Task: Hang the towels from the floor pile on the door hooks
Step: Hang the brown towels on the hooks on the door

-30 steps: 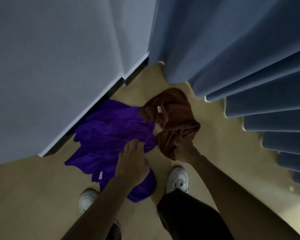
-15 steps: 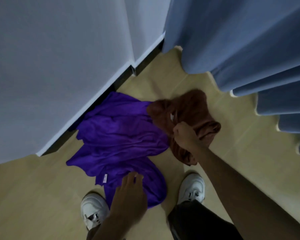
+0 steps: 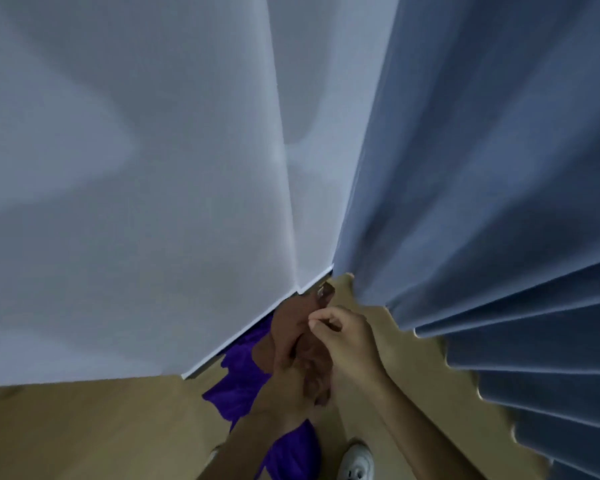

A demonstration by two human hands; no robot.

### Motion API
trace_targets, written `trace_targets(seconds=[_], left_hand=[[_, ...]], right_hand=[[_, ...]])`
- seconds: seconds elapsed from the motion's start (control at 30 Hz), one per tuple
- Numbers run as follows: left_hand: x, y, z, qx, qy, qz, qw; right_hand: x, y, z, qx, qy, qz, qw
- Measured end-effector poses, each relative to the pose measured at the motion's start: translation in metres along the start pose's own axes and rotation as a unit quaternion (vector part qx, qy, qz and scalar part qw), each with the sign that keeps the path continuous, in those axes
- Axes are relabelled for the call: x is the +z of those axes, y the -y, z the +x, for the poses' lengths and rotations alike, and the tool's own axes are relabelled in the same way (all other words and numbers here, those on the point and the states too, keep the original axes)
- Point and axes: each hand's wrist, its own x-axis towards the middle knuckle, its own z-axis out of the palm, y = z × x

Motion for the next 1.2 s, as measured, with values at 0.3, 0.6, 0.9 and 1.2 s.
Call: trace_targets(seconds=[0.3,0.6,0.9,1.2], left_hand=[[-0.147,-0.089,-0.121,0.008,-0.224,-0.108,0.969],[-0.231,-0.058,-0.277,0.016,-0.391,-0.078,0.917],[-0.252,0.003,-0.449,0.011,-0.465,-0.087,0.881],[-0.268,0.091,-0.596,-0.132,-0.56,-0.104,0.811]], right_hand=[[-0.006,0.212,-0.082,-0.048,0.104,0.124,0.986],[0.034,0.304,-0.162,-0.181,0.031,-0.021,0.983],[0.162,0.339,-0.304,-0.195,0.235,-0.05,0.951],[0.301,0.353,-0.42,-0.242,0.335,-0.138,0.9]])
